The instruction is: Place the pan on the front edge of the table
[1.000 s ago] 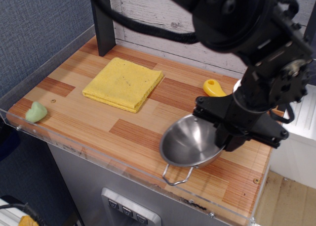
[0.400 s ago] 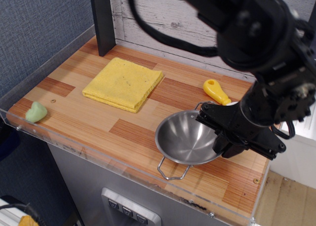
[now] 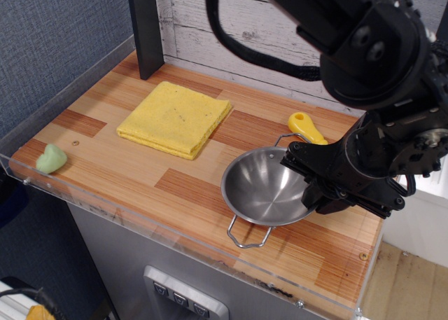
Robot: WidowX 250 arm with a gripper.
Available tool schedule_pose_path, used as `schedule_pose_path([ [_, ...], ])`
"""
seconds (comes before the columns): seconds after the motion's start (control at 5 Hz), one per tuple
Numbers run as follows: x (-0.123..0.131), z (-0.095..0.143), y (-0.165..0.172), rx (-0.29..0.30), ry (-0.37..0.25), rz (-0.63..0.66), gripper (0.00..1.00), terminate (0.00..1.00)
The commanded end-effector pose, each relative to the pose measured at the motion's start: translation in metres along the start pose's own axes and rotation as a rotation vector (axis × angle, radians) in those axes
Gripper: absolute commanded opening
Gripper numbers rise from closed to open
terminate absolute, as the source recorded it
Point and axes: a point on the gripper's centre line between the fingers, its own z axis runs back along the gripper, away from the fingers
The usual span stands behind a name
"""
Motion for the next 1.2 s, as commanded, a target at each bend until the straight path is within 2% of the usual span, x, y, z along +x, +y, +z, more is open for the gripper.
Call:
schedule_pose_path([
  [0.0, 0.003, 0.015, 0.005, -0.002, -0.039, 0.034, 1.0, 0.0],
  [0.2, 0.004, 0.017, 0.006, -0.003, -0.039, 0.038, 1.0, 0.0],
  [0.4, 0.008, 0.027, 0.007, -0.043, -0.033, 0.06, 1.0, 0.0],
  [0.8, 0.024, 0.077, 0.024, -0.179, -0.105, 0.134, 1.0, 0.0],
  [1.0, 0.027, 0.095, 0.041, -0.223, -0.143, 0.212, 1.0, 0.0],
])
